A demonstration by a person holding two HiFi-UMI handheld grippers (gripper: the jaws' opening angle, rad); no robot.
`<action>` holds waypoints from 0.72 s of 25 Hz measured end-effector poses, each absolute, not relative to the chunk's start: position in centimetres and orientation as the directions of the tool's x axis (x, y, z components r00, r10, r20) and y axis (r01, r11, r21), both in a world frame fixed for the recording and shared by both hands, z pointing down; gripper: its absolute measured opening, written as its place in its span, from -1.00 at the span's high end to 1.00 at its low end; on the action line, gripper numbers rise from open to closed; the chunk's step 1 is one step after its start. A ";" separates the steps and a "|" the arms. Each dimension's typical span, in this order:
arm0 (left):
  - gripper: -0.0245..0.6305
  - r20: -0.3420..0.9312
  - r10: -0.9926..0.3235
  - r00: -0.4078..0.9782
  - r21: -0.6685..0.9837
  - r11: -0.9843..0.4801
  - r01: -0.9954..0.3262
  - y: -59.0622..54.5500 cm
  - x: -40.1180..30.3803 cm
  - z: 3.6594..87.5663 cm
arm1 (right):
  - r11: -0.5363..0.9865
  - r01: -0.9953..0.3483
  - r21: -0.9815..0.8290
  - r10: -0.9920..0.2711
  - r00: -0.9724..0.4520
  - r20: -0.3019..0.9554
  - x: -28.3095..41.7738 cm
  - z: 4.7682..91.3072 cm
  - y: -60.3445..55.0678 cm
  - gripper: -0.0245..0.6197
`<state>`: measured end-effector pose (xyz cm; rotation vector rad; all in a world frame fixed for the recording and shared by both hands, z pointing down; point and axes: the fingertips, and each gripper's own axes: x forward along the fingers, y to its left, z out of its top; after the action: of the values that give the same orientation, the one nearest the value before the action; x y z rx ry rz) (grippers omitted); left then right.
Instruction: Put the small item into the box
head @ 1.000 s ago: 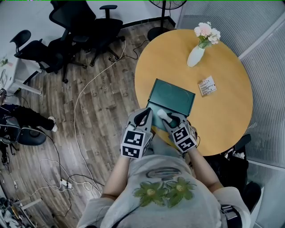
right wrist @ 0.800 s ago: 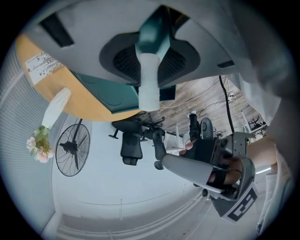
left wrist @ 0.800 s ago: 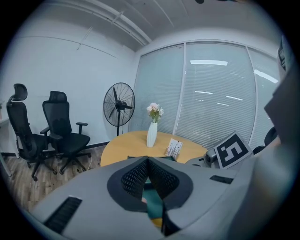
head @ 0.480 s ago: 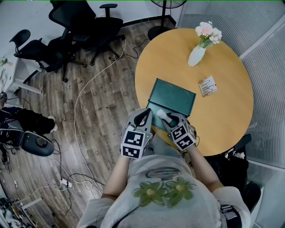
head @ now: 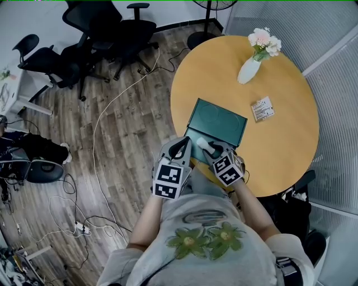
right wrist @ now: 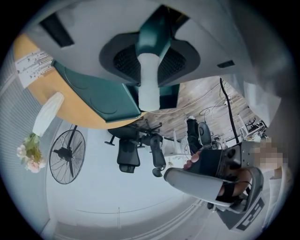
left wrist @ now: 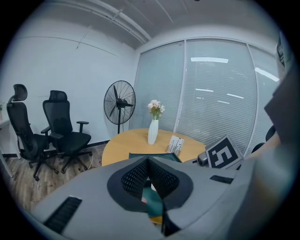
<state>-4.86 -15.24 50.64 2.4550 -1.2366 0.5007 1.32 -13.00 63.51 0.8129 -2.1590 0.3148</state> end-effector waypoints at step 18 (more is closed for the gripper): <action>0.94 0.458 -0.691 0.559 0.165 -0.552 -0.818 -15.9 -5.1 51.2 | 0.794 -0.606 0.050 -0.363 -0.407 0.838 1.6 67.3 -13.3 0.54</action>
<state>-5.11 -15.91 51.21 2.4366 -1.2323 0.4878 1.58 -13.34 67.30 0.7203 -2.0392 0.3250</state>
